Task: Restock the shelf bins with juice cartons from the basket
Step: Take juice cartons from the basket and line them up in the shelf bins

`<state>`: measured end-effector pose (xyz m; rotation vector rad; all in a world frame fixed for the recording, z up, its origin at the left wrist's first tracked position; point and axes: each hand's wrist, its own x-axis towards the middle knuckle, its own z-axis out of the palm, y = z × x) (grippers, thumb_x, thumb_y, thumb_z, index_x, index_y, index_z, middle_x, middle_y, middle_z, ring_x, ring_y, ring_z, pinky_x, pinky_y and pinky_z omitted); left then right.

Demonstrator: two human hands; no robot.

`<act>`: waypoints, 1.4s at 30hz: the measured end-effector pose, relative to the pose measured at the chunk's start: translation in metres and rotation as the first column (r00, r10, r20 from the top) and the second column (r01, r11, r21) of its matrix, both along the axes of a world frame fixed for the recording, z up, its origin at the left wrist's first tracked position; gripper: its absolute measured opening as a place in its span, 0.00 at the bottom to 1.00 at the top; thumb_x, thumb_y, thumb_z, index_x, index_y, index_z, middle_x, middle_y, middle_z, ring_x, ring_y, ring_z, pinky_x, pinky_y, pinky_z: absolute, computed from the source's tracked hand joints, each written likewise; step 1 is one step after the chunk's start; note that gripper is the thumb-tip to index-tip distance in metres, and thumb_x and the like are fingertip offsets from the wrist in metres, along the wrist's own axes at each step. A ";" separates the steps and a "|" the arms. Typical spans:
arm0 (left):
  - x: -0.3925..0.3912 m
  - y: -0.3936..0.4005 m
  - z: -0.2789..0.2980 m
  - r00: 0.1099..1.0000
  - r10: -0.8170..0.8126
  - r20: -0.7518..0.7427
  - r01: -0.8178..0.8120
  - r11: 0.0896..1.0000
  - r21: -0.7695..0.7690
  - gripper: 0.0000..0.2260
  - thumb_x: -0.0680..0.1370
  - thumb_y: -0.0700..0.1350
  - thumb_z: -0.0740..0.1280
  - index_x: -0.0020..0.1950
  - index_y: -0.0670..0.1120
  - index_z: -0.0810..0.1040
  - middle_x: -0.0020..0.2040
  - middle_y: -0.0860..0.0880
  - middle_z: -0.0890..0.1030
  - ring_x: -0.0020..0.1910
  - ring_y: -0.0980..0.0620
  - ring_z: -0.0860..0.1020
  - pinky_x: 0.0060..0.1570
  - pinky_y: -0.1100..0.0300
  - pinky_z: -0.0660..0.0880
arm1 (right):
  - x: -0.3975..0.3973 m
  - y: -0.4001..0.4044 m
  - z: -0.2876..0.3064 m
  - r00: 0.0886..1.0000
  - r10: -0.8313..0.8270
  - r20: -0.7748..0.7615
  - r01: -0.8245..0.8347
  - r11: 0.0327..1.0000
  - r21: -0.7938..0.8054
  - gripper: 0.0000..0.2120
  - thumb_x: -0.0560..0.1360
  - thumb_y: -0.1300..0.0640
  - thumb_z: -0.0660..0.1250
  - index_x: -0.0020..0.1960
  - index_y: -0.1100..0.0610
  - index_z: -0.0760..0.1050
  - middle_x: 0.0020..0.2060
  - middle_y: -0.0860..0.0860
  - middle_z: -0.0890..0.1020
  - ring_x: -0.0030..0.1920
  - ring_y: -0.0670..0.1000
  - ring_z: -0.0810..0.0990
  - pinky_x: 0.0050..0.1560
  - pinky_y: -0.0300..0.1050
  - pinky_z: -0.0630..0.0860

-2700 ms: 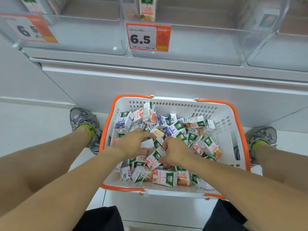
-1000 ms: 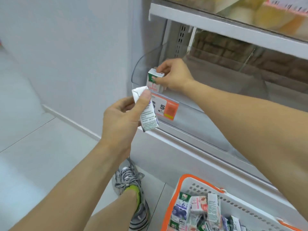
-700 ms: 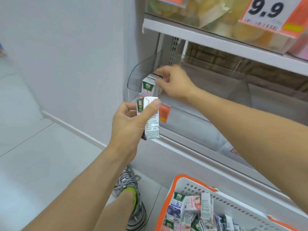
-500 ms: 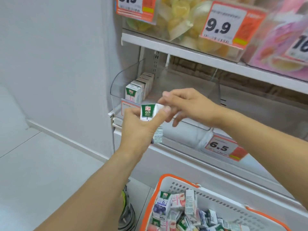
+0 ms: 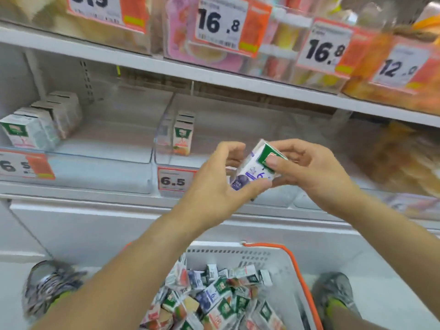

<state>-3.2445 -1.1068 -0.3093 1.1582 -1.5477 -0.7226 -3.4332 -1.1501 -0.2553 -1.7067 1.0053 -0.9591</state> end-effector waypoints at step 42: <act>-0.063 -0.011 -0.068 0.948 0.293 0.123 -0.221 0.886 -0.407 0.05 0.76 0.36 0.68 0.49 0.42 0.81 0.41 0.48 0.79 0.38 0.53 0.75 0.43 0.64 0.73 | -0.093 0.034 -0.089 0.913 -0.390 -0.122 0.347 0.897 -0.273 0.10 0.73 0.64 0.69 0.43 0.49 0.79 0.36 0.42 0.82 0.35 0.45 0.79 0.37 0.34 0.74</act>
